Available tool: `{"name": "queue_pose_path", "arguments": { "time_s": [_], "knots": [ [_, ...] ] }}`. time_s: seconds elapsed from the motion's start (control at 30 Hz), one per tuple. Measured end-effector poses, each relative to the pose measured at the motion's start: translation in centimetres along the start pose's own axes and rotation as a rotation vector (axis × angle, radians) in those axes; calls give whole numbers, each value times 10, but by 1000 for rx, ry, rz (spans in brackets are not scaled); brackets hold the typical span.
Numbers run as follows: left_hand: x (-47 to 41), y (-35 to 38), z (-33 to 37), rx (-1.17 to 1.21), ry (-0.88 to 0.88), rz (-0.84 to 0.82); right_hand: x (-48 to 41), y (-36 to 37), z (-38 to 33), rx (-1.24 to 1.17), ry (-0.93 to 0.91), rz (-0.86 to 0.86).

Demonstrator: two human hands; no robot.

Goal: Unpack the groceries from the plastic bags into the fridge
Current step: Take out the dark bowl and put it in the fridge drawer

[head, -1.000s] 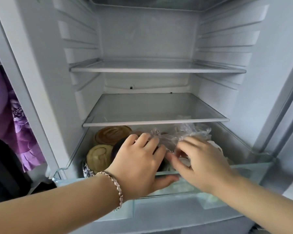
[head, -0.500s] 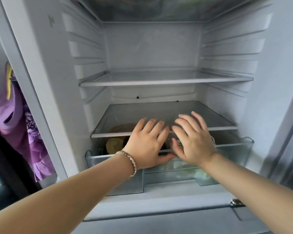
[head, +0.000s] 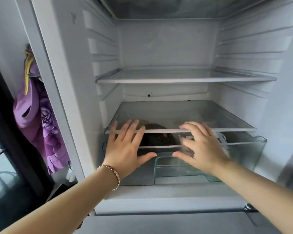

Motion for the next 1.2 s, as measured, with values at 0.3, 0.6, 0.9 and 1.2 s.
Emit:
{"name": "queue_pose_path", "arguments": {
  "time_s": [0.3, 0.6, 0.9, 1.2],
  "knots": [
    [1, -1, -15, 4, -76, -29, -4, -2, -4, -28, 122, 50],
    [-11, 19, -19, -8, -115, -274, -7, 7, 6, -6, 67, 159],
    [-35, 2, -35, 337, -229, -295, -8, 3, 5, -54, 81, 130],
    [-29, -6, -37, 242, -359, -220, -19, 15, 4, -259, 246, -344]
  ]
}}
Point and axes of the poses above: each hand's wrist, its own x-axis away from the middle knuckle, its own y-axis out of the palm, z = x × y, the point moved 8 cm from there along -x, towards the middle knuckle, and after that the axes turned 12 degrees about x, right-handed, at the moved point
